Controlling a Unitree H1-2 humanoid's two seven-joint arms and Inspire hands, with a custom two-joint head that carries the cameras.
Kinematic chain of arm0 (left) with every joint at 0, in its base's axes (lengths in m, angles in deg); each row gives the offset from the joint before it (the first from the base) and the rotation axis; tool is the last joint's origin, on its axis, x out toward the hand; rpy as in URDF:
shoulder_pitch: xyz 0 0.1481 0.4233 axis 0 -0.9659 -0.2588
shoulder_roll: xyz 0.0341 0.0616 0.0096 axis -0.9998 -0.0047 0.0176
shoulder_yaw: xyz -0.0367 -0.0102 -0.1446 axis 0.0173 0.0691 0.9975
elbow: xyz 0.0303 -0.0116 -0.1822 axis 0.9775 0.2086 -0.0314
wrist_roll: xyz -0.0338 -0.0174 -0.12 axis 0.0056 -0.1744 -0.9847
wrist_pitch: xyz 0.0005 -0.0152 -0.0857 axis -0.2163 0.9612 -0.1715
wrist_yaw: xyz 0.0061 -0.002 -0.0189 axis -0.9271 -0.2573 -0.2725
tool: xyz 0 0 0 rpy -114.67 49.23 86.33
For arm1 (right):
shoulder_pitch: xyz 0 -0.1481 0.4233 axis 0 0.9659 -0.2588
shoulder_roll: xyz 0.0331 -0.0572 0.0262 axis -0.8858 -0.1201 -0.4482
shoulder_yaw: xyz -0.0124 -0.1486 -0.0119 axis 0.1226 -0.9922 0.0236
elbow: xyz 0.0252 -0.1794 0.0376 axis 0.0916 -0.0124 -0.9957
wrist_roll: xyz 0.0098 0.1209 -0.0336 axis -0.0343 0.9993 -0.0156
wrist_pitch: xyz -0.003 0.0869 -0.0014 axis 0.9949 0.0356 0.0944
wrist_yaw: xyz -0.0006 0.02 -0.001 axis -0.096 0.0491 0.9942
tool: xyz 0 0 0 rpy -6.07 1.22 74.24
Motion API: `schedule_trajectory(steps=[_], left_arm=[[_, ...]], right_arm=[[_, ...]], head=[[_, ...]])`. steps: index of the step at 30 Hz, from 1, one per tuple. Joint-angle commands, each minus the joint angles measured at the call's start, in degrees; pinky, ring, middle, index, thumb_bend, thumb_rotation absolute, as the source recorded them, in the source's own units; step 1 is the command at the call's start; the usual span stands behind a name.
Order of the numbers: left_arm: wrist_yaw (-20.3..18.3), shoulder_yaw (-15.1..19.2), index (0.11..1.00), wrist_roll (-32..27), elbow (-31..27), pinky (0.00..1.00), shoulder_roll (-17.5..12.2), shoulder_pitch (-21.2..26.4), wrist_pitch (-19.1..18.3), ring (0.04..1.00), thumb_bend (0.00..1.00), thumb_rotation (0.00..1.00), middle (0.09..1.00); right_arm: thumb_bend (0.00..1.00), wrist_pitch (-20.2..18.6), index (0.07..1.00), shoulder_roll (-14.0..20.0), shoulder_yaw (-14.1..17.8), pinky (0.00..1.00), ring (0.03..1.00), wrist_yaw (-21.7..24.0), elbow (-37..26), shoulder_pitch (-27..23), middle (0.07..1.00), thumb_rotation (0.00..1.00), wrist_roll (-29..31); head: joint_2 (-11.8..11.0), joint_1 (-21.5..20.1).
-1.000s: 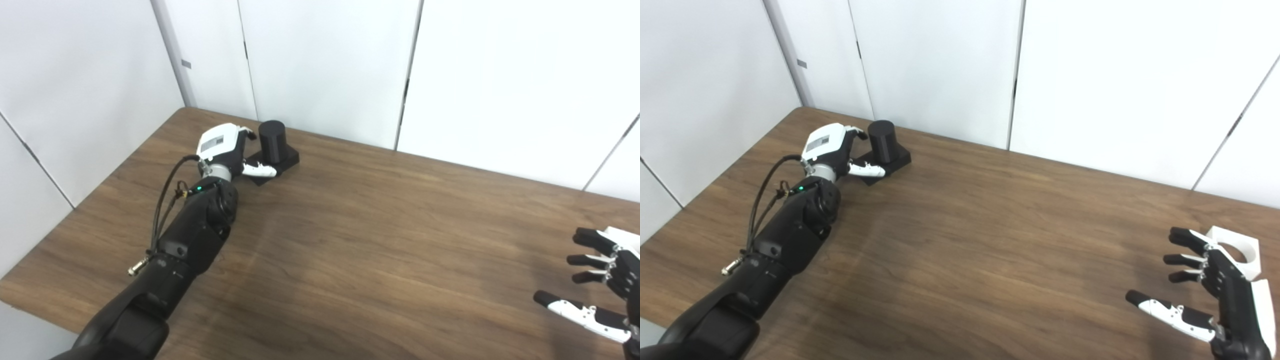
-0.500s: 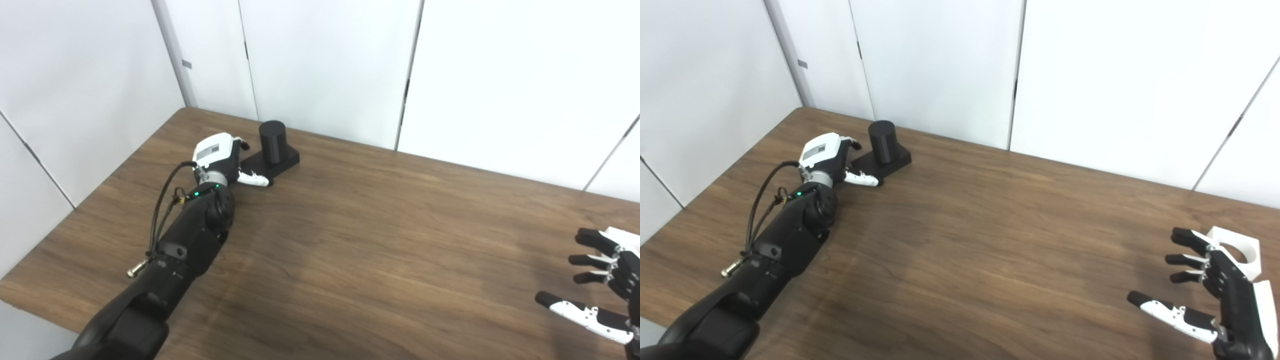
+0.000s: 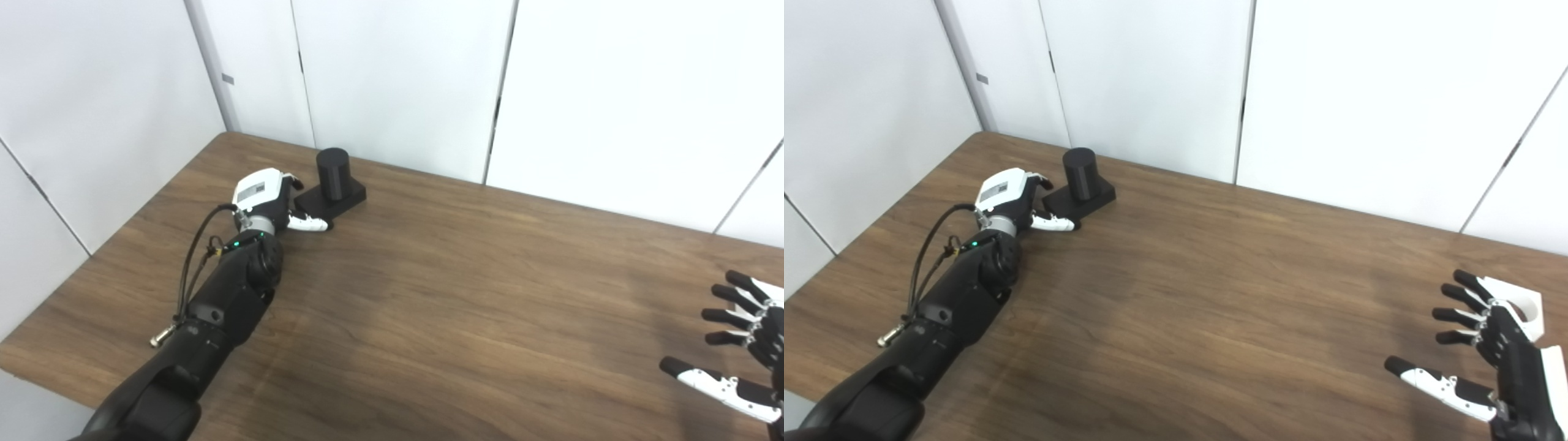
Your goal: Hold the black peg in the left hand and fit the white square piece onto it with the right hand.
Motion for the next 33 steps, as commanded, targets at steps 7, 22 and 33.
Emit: schedule_trajectory(steps=[7,22,33], left_arm=[[0.1,1.3,0.672,-1.8,-2.7,0.72,-1.9,-1.8,0.9,0.925,0.95,0.32,0.9],[-1.3,0.4,0.532,-2.9,-2.2,0.68,-2.2,-2.7,2.3,0.875,0.9,0.28,0.847],[-0.2,1.3,0.48,-6.7,-2.5,0.72,-1.5,-3.8,10.6,0.874,0.52,0.06,0.832]], right_arm=[[0.52,2.3,0.819,0.7,1.0,0.52,0.673,-0.2,-1.7,-1.1,0.783,0.0,1.0],[0.48,3.1,0.841,0.3,1.9,0.5,0.66,-0.7,-1.4,-1.1,0.774,0.0,2.0],[0.47,2.6,0.819,0.1,1.8,0.49,0.656,-0.9,-2.0,-1.2,0.769,0.0,1.7]], head=[[0.2,0.3],[1.1,0.1],[1.5,0.0]])
